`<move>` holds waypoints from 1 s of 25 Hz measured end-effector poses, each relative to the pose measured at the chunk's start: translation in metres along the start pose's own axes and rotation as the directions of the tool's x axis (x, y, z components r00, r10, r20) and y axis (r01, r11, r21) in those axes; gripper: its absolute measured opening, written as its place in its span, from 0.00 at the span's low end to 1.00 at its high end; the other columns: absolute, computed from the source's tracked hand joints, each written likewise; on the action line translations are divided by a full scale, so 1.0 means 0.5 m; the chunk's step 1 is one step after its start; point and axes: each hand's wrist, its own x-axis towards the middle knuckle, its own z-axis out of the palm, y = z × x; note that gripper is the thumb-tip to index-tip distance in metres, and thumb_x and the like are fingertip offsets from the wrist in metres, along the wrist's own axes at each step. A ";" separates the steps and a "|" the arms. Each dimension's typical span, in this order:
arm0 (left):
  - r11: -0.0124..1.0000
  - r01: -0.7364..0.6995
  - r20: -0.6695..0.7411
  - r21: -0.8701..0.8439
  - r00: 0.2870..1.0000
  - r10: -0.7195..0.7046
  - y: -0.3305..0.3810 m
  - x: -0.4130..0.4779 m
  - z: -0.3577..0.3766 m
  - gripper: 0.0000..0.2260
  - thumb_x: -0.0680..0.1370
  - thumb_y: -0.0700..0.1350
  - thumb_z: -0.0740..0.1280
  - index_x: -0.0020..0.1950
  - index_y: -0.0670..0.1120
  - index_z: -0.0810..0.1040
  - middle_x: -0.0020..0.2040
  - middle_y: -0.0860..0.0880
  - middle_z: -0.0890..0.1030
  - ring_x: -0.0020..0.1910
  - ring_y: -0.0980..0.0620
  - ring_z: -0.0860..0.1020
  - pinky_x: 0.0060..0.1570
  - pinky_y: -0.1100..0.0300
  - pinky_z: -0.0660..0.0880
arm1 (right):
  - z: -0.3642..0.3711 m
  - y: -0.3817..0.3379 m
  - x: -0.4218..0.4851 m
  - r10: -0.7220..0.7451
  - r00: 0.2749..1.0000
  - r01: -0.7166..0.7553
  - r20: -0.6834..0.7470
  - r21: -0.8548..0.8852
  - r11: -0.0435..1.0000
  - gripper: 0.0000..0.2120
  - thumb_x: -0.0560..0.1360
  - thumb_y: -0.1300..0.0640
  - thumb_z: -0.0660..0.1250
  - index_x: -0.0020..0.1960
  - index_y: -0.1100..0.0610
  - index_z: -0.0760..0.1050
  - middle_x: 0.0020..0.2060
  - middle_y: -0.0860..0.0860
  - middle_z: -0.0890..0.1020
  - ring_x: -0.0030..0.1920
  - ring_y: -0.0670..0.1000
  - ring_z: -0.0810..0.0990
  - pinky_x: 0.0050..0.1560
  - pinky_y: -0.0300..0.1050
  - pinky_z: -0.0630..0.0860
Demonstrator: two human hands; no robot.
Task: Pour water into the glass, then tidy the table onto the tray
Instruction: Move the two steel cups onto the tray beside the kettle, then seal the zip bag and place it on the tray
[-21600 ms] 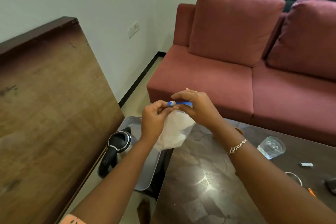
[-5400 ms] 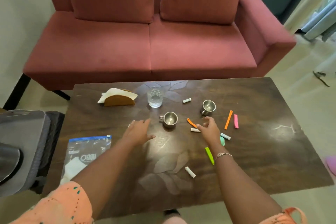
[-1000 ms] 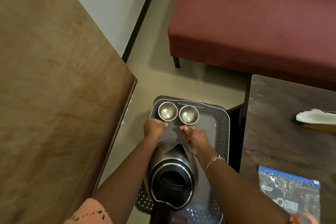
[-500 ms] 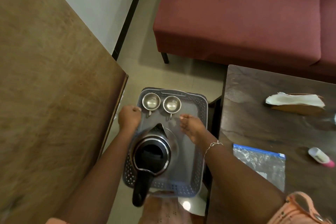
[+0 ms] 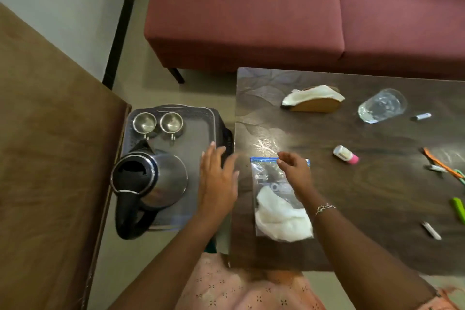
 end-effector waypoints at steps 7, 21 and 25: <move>0.962 -0.191 0.560 0.197 0.827 0.049 0.080 -0.093 0.190 0.27 0.79 0.49 0.59 0.74 0.49 0.51 0.77 0.43 0.49 0.76 0.44 0.44 0.74 0.49 0.47 | -0.174 0.134 -0.007 0.285 0.950 -0.295 -0.125 -0.076 0.952 0.13 0.72 0.64 0.67 0.56 0.63 0.75 0.48 0.56 0.79 0.50 0.54 0.77 0.57 0.51 0.75; 0.990 0.082 0.534 0.111 0.836 -0.129 0.080 -0.083 0.234 0.30 0.76 0.47 0.64 0.74 0.46 0.53 0.75 0.43 0.56 0.74 0.45 0.53 0.73 0.50 0.56 | -0.160 0.176 -0.010 0.379 0.922 -0.387 0.078 0.153 0.909 0.10 0.70 0.69 0.68 0.33 0.59 0.72 0.30 0.55 0.76 0.29 0.50 0.73 0.32 0.44 0.73; 0.999 -0.004 0.356 0.048 0.934 -0.013 0.116 -0.051 0.175 0.27 0.75 0.49 0.66 0.70 0.45 0.62 0.70 0.45 0.65 0.71 0.47 0.60 0.71 0.50 0.58 | -0.187 0.097 -0.026 0.114 0.987 -0.111 0.110 -0.030 0.993 0.12 0.70 0.65 0.70 0.31 0.56 0.72 0.30 0.52 0.77 0.32 0.50 0.74 0.38 0.46 0.72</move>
